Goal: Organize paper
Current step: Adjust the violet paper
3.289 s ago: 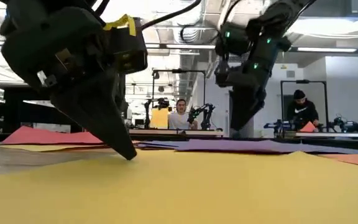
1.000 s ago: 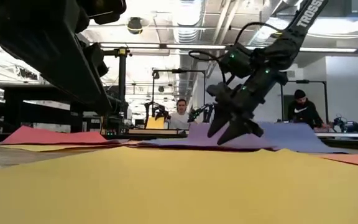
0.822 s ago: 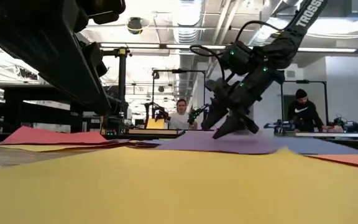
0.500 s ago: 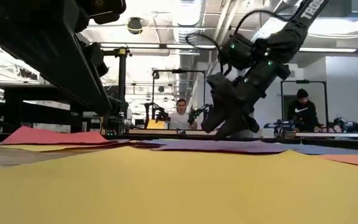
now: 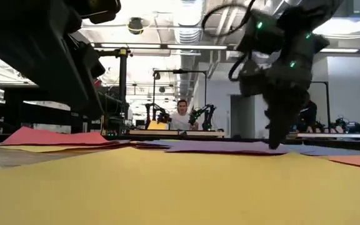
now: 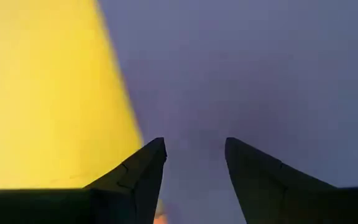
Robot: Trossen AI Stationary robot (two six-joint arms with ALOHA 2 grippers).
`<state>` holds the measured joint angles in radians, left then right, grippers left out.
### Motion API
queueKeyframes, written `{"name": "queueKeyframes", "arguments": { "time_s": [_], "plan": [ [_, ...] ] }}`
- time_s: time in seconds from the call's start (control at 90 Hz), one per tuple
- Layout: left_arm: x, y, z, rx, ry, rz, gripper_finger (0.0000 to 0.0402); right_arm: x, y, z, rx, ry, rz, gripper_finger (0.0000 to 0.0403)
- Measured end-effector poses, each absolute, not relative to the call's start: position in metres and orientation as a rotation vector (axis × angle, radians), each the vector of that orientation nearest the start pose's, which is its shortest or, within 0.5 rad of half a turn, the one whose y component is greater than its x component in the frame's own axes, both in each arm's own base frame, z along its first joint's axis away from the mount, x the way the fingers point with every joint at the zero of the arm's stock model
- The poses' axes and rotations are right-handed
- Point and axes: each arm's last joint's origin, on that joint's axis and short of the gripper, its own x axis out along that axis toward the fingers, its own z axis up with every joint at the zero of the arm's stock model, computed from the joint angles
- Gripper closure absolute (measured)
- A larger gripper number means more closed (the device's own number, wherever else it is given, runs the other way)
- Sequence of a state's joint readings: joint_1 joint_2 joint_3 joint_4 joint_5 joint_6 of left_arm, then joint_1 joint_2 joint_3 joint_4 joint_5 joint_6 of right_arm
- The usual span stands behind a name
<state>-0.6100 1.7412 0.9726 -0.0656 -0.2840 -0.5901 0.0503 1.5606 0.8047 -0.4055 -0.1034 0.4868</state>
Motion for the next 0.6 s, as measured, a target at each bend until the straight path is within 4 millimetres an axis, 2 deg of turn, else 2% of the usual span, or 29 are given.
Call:
{"name": "queueKeyframes", "arguments": {
  "time_s": [0.1, 0.222, 0.333, 0.6],
  "plan": [
    [0.289, -0.192, 0.166, -0.197, 0.809, -0.073, 0.0283, 0.269, 0.019, 0.165, 0.485, 1.161, -0.159, 0.0237],
    [0.288, -0.192, 0.165, -0.205, 0.814, -0.067, 0.0283, 0.256, 0.019, 0.169, 0.487, 1.242, -0.194, 0.0237],
    [0.288, -0.193, 0.165, -0.206, 0.816, -0.069, 0.0283, 0.246, 0.021, 0.166, 0.48, 1.329, -0.252, 0.0236],
    [0.288, -0.193, 0.165, -0.198, 0.816, -0.072, 0.0283, 0.237, 0.026, 0.147, 0.536, 1.314, -0.285, 0.0237]
  ]
}}
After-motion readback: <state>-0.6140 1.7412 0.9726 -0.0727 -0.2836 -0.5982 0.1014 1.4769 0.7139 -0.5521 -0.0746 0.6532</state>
